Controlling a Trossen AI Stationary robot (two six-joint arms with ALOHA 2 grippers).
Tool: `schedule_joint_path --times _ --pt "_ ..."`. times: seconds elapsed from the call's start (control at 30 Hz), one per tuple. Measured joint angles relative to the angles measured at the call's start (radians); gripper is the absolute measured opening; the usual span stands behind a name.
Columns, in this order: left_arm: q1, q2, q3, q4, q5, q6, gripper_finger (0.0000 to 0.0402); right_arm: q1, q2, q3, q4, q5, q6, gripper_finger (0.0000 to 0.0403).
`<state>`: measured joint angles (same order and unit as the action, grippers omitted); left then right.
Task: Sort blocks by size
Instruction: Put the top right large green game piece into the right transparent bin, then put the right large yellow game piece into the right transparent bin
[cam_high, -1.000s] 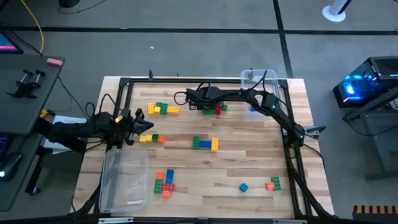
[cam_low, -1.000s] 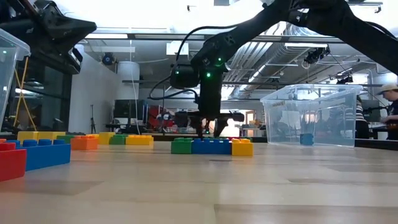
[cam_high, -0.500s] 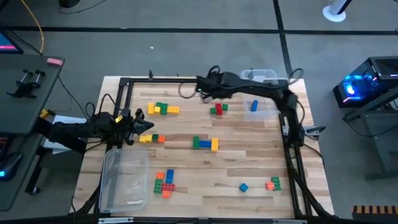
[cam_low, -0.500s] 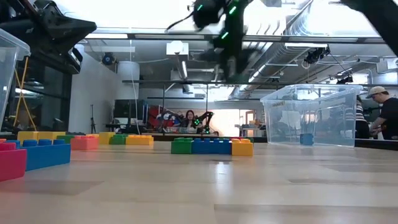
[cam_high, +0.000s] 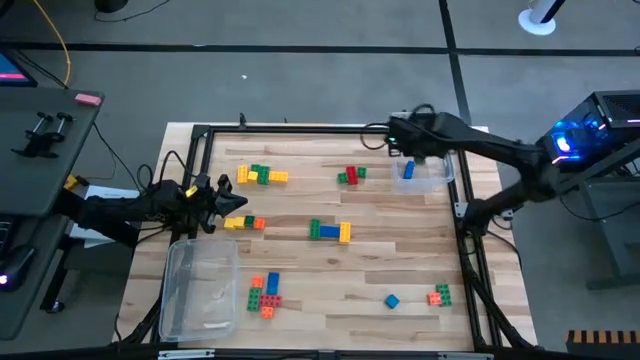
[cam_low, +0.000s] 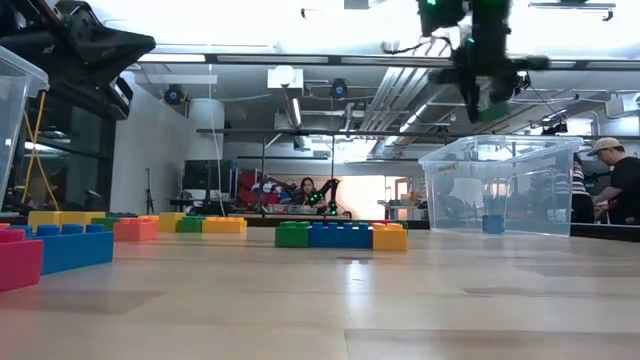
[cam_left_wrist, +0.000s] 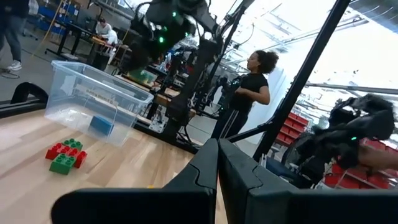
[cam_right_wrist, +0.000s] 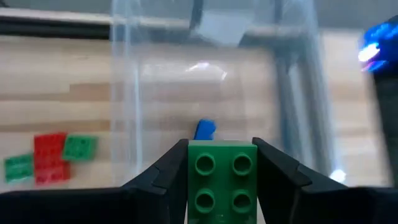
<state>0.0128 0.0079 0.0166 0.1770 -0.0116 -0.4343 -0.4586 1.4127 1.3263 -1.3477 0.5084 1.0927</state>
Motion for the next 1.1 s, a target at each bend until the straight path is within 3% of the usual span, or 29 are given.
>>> schedule_joint_path --times 0.17,0.37,0.47,0.77,0.87,0.97,1.1 --pt "0.0 0.0 0.0 -0.001 0.0 0.0 0.0 -0.059 -0.093 -0.18 0.166 -0.08 -0.001 0.014" --pt "0.0 0.0 0.0 -0.001 0.0 0.0 0.0 -0.061 -0.114 -0.215 0.186 -0.09 -0.192 0.0251" --pt "0.0 0.0 0.0 -0.001 0.0 0.0 0.0 -0.06 -0.113 -0.214 0.198 -0.09 -0.283 0.028" --pt "0.0 0.0 0.0 -0.001 0.0 0.0 0.0 -0.059 -0.137 -0.214 0.302 -0.103 -0.461 0.0289" --pt "0.0 0.0 0.0 -0.001 0.0 0.0 0.0 -0.039 -0.163 -0.214 0.38 -0.177 -0.472 0.029" --pt "0.0 0.0 0.0 -0.001 0.0 0.0 0.0 0.023 -0.209 -0.214 0.494 -0.271 -0.436 0.029" --pt "0.0 0.0 0.0 -0.001 0.0 0.0 0.0 0.182 -0.236 -0.213 0.657 -0.303 -0.315 0.0291"
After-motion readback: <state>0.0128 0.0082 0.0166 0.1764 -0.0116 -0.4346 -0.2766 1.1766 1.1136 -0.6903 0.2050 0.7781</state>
